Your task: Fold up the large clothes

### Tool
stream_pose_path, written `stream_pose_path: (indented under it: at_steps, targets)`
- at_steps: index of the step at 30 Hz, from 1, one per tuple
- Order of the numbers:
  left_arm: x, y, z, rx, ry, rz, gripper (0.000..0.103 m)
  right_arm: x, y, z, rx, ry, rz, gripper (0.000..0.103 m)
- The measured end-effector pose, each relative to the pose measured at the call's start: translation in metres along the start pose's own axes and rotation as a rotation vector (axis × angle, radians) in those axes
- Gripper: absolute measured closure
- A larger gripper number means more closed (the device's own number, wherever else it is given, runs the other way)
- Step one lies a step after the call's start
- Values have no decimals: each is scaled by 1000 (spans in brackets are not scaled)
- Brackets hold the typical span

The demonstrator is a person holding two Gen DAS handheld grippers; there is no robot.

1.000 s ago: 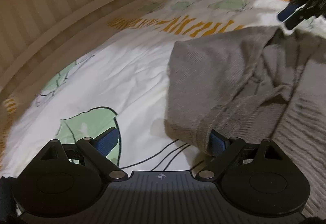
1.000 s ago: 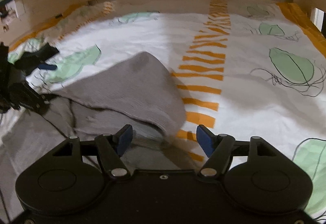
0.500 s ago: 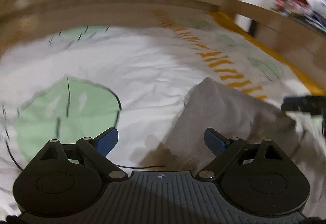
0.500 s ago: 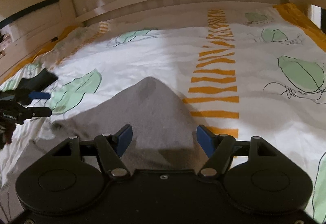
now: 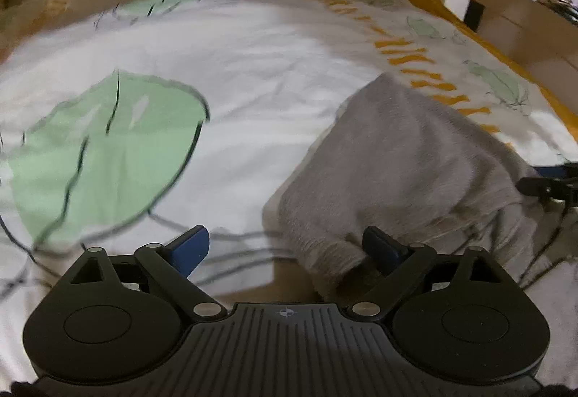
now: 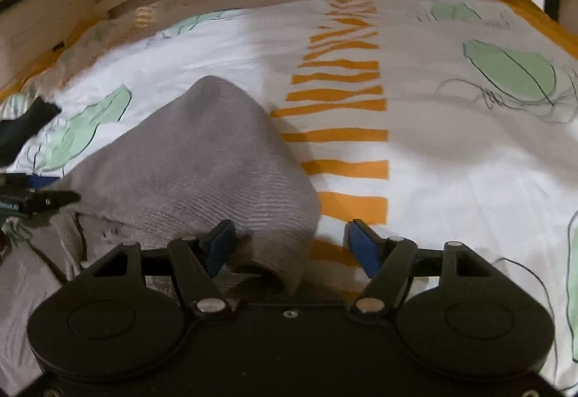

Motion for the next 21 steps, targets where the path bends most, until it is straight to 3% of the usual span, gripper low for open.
stream_pose_path:
  at_steps: [4,7,10,14,17,21]
  targets:
    - [21,-8,-32,-20,-93,40,10,19,2,-20,37,-55,-44,30]
    - [18,-17,-54,-52,-98,28,10,20,2,-44,8,-80,-86,30]
    - [0,-28,-67,-114,-62,-4,13,6,6,-64,25,-78,-102,30]
    - [-28,-36,-75,-97,4,38,35,-21,11,-80,26,-43,-120,30]
    - [-46,-40,-74,-83,38,80,39,-39,13,-85,12,-23,-147,31]
    - [-66,-50,-73,-135,75,80,39,-60,18,-91,17,11,-171,31]
Point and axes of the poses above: each gripper's, at about its wrist camera, not at the fingertips, and x roughly against the way its jaws point, y to its left, z to its underside, the point moved 4 cm from there along -x, roughly the way its jaws point, and after that the axes turned 5 degrees about -z, right-handed, at the moved point
